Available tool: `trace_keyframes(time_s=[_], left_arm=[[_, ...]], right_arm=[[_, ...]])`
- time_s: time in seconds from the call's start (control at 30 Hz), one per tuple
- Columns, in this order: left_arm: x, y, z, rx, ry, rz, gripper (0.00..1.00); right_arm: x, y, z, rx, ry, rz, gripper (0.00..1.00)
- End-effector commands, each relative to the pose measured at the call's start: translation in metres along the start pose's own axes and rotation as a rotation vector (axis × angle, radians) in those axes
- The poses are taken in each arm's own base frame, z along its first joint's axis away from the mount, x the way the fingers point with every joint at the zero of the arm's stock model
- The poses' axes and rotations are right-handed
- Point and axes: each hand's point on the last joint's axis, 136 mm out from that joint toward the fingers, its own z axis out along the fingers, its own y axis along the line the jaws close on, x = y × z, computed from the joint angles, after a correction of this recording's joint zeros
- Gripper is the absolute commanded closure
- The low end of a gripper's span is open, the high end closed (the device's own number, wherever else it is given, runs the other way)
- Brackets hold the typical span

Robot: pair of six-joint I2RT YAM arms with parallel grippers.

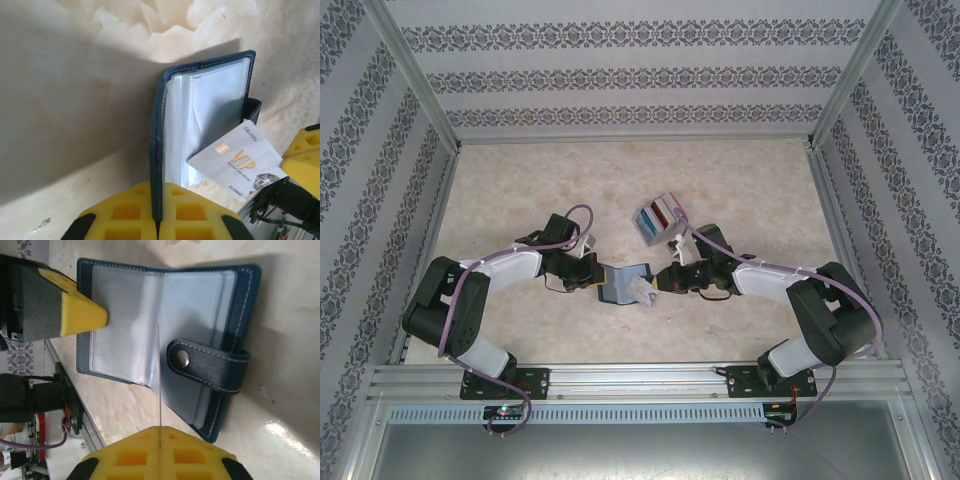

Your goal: Put the credit cards into the card holder

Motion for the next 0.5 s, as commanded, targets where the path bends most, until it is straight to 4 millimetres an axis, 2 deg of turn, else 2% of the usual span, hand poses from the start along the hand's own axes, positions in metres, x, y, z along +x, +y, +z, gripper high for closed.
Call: trace_keyframes(time_s=[0.0, 0.1, 0.3, 0.4, 0.47], left_arm=[[-0.002, 0.009, -0.003, -0.053, 0.01, 0.016, 1.0], [-0.003, 0.008, 0.004, -0.031, 0.03, 0.023, 1.0], [-0.007, 0.014, 0.012, -0.048, 0.035, 0.05, 1.0], [-0.01, 0.019, 0.015, -0.066, 0.04, 0.059, 1.0], [-0.011, 0.019, 0.016, -0.066, 0.04, 0.059, 0.95]], right_arm=[[-0.002, 0.007, -0.002, -0.051, 0.007, -0.001, 1.0], [-0.002, 0.005, 0.004, -0.061, 0.026, 0.011, 1.0], [-0.005, -0.022, 0.013, -0.009, 0.026, 0.095, 1.0], [-0.006, -0.024, 0.018, -0.025, 0.034, 0.112, 1.0], [-0.009, -0.022, 0.02, -0.034, 0.036, 0.122, 1.0]])
